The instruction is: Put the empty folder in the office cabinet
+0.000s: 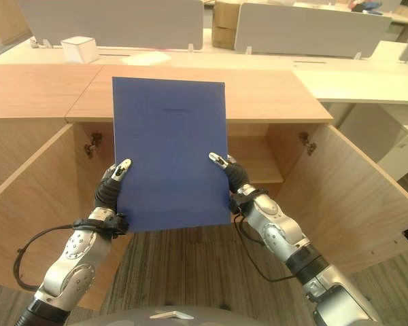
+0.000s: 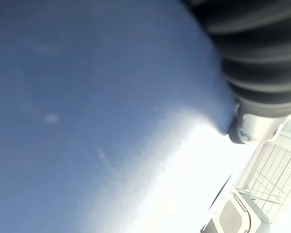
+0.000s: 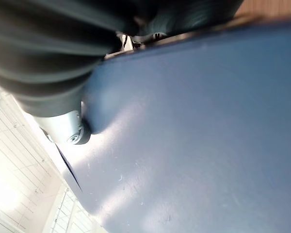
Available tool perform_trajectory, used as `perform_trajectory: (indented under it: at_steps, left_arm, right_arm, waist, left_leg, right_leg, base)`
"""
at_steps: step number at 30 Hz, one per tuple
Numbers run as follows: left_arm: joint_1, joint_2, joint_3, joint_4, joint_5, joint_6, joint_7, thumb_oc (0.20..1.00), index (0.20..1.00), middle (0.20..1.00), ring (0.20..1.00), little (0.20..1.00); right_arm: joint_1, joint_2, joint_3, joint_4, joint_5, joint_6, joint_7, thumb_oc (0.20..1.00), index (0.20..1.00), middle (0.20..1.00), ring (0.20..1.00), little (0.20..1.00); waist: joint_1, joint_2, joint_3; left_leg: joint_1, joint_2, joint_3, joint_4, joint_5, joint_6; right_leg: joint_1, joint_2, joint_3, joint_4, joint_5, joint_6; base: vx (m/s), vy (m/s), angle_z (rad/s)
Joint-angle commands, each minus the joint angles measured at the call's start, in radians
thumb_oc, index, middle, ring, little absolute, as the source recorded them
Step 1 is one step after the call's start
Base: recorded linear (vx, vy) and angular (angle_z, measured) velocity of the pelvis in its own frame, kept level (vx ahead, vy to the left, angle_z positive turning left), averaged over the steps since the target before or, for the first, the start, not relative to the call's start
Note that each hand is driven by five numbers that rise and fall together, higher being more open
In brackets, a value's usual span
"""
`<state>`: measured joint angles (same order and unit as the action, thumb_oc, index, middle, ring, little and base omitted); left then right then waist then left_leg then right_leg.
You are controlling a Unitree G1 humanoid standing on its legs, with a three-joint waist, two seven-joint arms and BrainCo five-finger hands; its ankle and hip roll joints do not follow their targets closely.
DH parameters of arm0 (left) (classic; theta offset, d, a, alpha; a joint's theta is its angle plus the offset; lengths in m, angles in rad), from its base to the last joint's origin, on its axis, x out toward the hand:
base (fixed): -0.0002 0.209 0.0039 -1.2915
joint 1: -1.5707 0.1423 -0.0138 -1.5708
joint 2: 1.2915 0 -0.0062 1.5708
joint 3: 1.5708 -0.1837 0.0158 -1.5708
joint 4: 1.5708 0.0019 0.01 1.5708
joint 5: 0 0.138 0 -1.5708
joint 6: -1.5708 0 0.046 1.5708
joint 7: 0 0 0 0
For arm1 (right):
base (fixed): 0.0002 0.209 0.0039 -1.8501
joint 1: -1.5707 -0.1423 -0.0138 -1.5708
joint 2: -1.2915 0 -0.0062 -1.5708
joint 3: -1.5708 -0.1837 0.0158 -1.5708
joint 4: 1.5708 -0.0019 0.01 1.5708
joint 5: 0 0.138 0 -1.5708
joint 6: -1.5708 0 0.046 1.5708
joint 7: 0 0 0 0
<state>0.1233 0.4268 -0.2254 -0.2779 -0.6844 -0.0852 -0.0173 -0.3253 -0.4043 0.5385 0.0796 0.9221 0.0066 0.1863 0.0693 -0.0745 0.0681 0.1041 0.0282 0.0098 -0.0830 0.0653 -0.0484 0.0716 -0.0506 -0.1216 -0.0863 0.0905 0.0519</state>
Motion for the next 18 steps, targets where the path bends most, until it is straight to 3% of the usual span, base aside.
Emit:
perform_trajectory:
  at_steps: [1,2,3,4,5,9,10,14,15,18]
  left_arm:
    - [-0.073,-0.024,-0.045,-0.136,-0.06,-0.067,-0.08,0.2,0.2,0.2,0.2,0.2]
    - [-0.069,-0.024,-0.045,-0.132,-0.054,-0.065,-0.082,0.2,0.2,0.2,0.2,0.2]
    - [-0.069,-0.024,-0.045,-0.132,-0.054,-0.065,-0.082,0.282,0.282,0.282,0.282,0.282]
    - [-0.062,-0.009,-0.034,-0.13,-0.001,-0.068,-0.082,0.956,0.956,0.956,0.956,0.956]
    - [-0.053,0.002,-0.018,-0.132,0.032,-0.075,-0.081,1.0,1.0,1.0,1.0,1.0]
    - [0.025,0.055,0.072,-0.08,0.251,-0.129,-0.039,1.0,1.0,1.0,1.0,1.0]
    - [0.025,0.055,0.072,-0.08,0.251,-0.129,-0.039,1.0,1.0,1.0,1.0,1.0]
    - [0.11,0.065,0.152,0.148,0.416,-0.147,0.028,1.0,1.0,1.0,1.0,1.0]
    - [0.135,0.085,0.157,0.343,0.524,-0.128,0.041,1.0,1.0,1.0,1.0,1.0]
    - [0.133,0.085,0.156,0.345,0.525,-0.129,0.042,1.0,1.0,1.0,1.0,1.0]
  right_arm:
    - [-0.052,0.097,0.082,-0.044,-0.039,-0.011,0.056,0.2,0.2,0.2,0.2,0.2]
    - [-0.042,0.098,0.075,-0.045,-0.037,-0.012,0.056,0.2,0.2,0.2,0.2,0.2]
    - [-0.042,0.098,0.075,-0.045,-0.037,-0.012,0.056,0.2,0.2,0.2,0.2,0.2]
    - [-0.014,0.096,0.056,-0.044,-0.041,-0.016,0.051,0.2,0.2,0.2,0.2,0.2]
    - [0.003,0.093,0.046,-0.039,-0.046,-0.014,0.05,0.2,0.2,0.2,0.2,0.2]
    - [0.1,0.062,-0.017,-0.029,-0.081,-0.011,0.048,0.2,0.2,0.2,0.2,0.2]
    - [0.1,0.062,-0.017,-0.029,-0.081,-0.011,0.048,0.2,0.2,0.2,0.2,0.2]
    - [0.228,0.002,-0.091,-0.008,-0.117,0.002,0.061,0.2,0.2,0.2,0.2,0.2]
    - [0.284,-0.029,-0.118,0.015,-0.131,0.011,0.075,0.2,0.2,0.2,0.2,0.2]
    - [0.284,-0.029,-0.119,0.015,-0.131,0.011,0.075,0.2,0.2,0.2,0.2,0.2]
  waist:
    - [0.001,-0.034,-0.024]
    - [0.0,-0.033,-0.023]
    - [0.0,-0.033,-0.023]
    - [-0.002,-0.032,-0.022]
    - [-0.002,-0.031,-0.02]
    - [0.006,-0.032,-0.004]
    - [0.006,-0.032,-0.004]
    - [0.026,-0.043,0.031]
    - [0.039,-0.044,0.054]
    - [0.039,-0.045,0.051]
  left_leg:
    - [0.001,0.0,-0.004,-0.004,-0.12,-0.007]
    - [0.002,0.001,-0.003,-0.004,-0.12,-0.007]
    - [0.002,0.001,-0.003,-0.004,-0.12,-0.007]
    - [0.001,0.001,-0.001,-0.004,-0.121,-0.007]
    - [0.0,0.001,-0.001,-0.004,-0.121,-0.007]
    - [-0.009,-0.002,-0.003,-0.004,-0.119,-0.009]
    - [-0.009,-0.002,-0.003,-0.004,-0.119,-0.009]
    - [-0.042,-0.005,-0.018,-0.004,-0.103,-0.011]
    - [-0.06,-0.003,-0.025,-0.004,-0.093,-0.015]
    - [-0.065,-0.005,-0.025,-0.004,-0.09,-0.014]
  right_leg:
    - [0.033,-0.124,0.001,-0.001,-0.064,0.091]
    - [0.033,-0.124,0.001,-0.001,-0.064,0.09]
    - [0.033,-0.124,0.001,-0.001,-0.064,0.09]
    - [0.03,-0.124,0.002,-0.001,-0.063,0.091]
    - [0.027,-0.124,0.001,-0.001,-0.062,0.092]
    - [0.018,-0.125,-0.003,-0.001,-0.06,0.098]
    - [0.018,-0.125,-0.003,-0.001,-0.06,0.098]
    - [0.0,-0.127,-0.019,-0.001,-0.056,0.102]
    - [-0.011,-0.127,-0.032,0.0,-0.055,0.106]
    - [-0.016,-0.128,-0.032,-0.001,-0.053,0.106]
  base:
    - [0.0,0.0,0.0]
    - [0.0,0.0,0.0]
    - [0.0,0.0,0.0]
    - [0.0,0.0,0.0]
    - [0.0,0.0,0.0]
    - [0.0,0.002,-0.02]
    - [0.0,0.0,0.0]
    - [-0.04,-0.032,0.05]
    - [-0.07,-0.046,0.07]
    - [-0.02,-0.01,0.14]
